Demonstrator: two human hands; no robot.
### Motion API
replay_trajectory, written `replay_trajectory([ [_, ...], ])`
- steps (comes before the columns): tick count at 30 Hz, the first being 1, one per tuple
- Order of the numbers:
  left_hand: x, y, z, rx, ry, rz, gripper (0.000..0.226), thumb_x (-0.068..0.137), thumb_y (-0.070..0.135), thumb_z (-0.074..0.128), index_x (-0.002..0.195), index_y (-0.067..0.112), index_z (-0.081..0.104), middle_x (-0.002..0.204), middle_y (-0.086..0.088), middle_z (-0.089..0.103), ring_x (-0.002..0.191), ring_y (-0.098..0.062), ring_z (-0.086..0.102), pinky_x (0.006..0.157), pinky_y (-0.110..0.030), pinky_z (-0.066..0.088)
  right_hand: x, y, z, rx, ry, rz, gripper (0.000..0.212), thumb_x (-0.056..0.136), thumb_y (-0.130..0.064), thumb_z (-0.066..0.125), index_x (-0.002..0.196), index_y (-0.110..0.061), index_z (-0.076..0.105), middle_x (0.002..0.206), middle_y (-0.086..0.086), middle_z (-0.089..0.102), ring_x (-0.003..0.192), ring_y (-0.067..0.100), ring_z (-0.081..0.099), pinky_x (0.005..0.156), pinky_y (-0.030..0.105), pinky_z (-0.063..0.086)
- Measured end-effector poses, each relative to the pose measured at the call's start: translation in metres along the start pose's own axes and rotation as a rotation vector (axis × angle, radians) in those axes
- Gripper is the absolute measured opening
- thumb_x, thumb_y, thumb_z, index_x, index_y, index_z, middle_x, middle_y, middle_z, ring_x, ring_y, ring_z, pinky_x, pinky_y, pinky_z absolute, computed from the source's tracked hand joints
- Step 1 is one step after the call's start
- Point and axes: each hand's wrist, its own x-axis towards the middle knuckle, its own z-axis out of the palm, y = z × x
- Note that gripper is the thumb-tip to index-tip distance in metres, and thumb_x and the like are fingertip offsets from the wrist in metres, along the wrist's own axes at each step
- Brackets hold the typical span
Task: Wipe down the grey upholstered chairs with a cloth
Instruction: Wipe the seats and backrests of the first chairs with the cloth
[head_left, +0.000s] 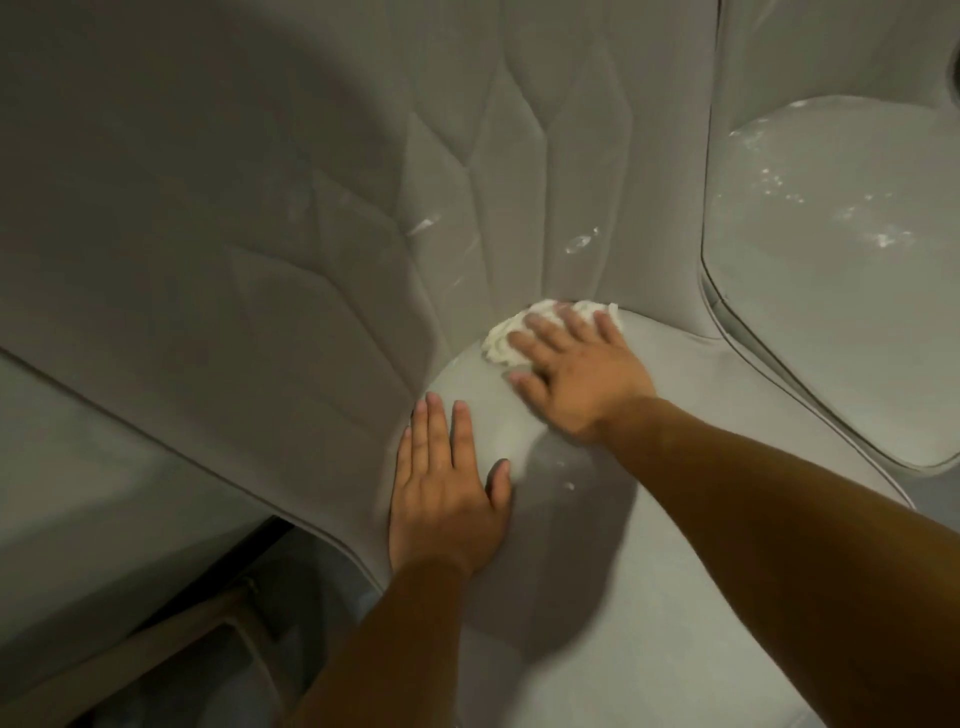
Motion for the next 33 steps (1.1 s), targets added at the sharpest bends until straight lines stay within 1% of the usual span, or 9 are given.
replay_trajectory([
  [5, 0.000, -0.002, 0.000, 0.022, -0.024, -0.012, 0.072, 0.099, 0.050, 0.042, 0.155, 0.005, 0.037, 0.162, -0.025, 0.028, 0.151, -0.039, 0.027, 0.123, -0.050, 0.023, -0.034, 0.040, 0.000, -0.026, 0.063, 0.234, 0.054, 0.096, -0.057, 0.020, 0.144, -0.034, 0.030, 0.156, -0.004, 0.030, 0.143, 0.024, 0.025, 0.114, 0.050, 0.021],
  [9, 0.001, -0.001, 0.002, 0.001, 0.021, -0.017, 0.072, 0.096, 0.049, 0.046, 0.152, 0.004, 0.042, 0.160, -0.026, 0.033, 0.149, -0.040, 0.031, 0.122, -0.051, 0.026, -0.092, 0.047, 0.010, 0.022, 0.218, 0.455, 0.033, 0.098, -0.042, 0.035, 0.125, -0.027, 0.047, 0.133, 0.003, 0.053, 0.117, 0.028, 0.045, 0.092, 0.043, 0.038],
  [13, 0.003, -0.001, 0.002, -0.011, 0.036, -0.007, 0.075, 0.095, 0.051, 0.042, 0.152, 0.003, 0.042, 0.160, -0.026, 0.032, 0.149, -0.041, 0.030, 0.122, -0.051, 0.025, -0.160, 0.045, 0.017, 0.080, 0.264, 0.498, 0.032, 0.096, -0.037, 0.038, 0.119, -0.024, 0.055, 0.122, 0.004, 0.061, 0.109, 0.026, 0.048, 0.088, 0.041, 0.036],
  [19, 0.003, 0.000, 0.002, -0.029, 0.047, 0.001, 0.076, 0.095, 0.052, 0.040, 0.152, 0.002, 0.041, 0.160, -0.027, 0.031, 0.149, -0.041, 0.030, 0.122, -0.051, 0.024, -0.128, 0.021, -0.007, 0.066, 0.357, 0.121, 0.035, 0.090, -0.033, 0.050, 0.122, -0.021, 0.061, 0.134, 0.001, 0.057, 0.126, 0.029, 0.047, 0.106, 0.054, 0.030],
  [21, 0.003, 0.000, 0.004, -0.025, 0.074, 0.005, 0.075, 0.096, 0.051, 0.041, 0.151, 0.001, 0.042, 0.159, -0.028, 0.033, 0.148, -0.042, 0.032, 0.122, -0.051, 0.025, -0.085, 0.009, -0.013, 0.055, 0.187, 0.091, 0.042, 0.092, -0.037, 0.045, 0.131, -0.026, 0.053, 0.146, 0.001, 0.047, 0.137, 0.029, 0.036, 0.113, 0.057, 0.018],
  [23, 0.001, -0.001, 0.006, -0.015, 0.106, 0.015, 0.072, 0.098, 0.049, 0.041, 0.151, 0.000, 0.043, 0.158, -0.029, 0.035, 0.147, -0.043, 0.033, 0.122, -0.051, 0.024, -0.046, 0.004, -0.009, 0.019, 0.017, 0.054, 0.051, 0.096, -0.046, 0.031, 0.145, -0.034, 0.033, 0.159, 0.000, 0.025, 0.148, 0.028, 0.014, 0.116, 0.058, 0.004],
  [26, 0.001, -0.004, 0.010, 0.000, 0.127, 0.048, 0.072, 0.100, 0.051, 0.039, 0.151, 0.000, 0.040, 0.156, -0.029, 0.036, 0.147, -0.042, 0.032, 0.122, -0.049, 0.022, -0.013, 0.011, 0.003, -0.047, -0.015, 0.050, 0.057, 0.096, -0.060, 0.009, 0.151, -0.044, 0.008, 0.164, -0.006, 0.004, 0.150, 0.025, -0.006, 0.116, 0.058, -0.007],
  [29, 0.004, -0.003, 0.010, -0.006, 0.102, 0.035, 0.074, 0.098, 0.051, 0.038, 0.151, 0.000, 0.040, 0.155, -0.029, 0.037, 0.147, -0.042, 0.032, 0.122, -0.048, 0.020, -0.015, 0.025, 0.009, -0.048, 0.019, 0.074, 0.060, 0.094, -0.066, 0.005, 0.150, -0.046, 0.009, 0.163, -0.010, 0.007, 0.150, 0.022, 0.002, 0.117, 0.053, -0.005],
  [33, 0.005, -0.003, 0.005, -0.038, 0.047, 0.017, 0.078, 0.093, 0.051, 0.040, 0.151, 0.000, 0.041, 0.155, -0.030, 0.038, 0.146, -0.043, 0.033, 0.122, -0.049, 0.020, -0.058, 0.062, 0.013, 0.043, 0.055, 0.223, 0.053, 0.100, -0.054, 0.014, 0.149, -0.038, 0.025, 0.161, -0.007, 0.020, 0.147, 0.022, 0.016, 0.118, 0.047, 0.010],
])
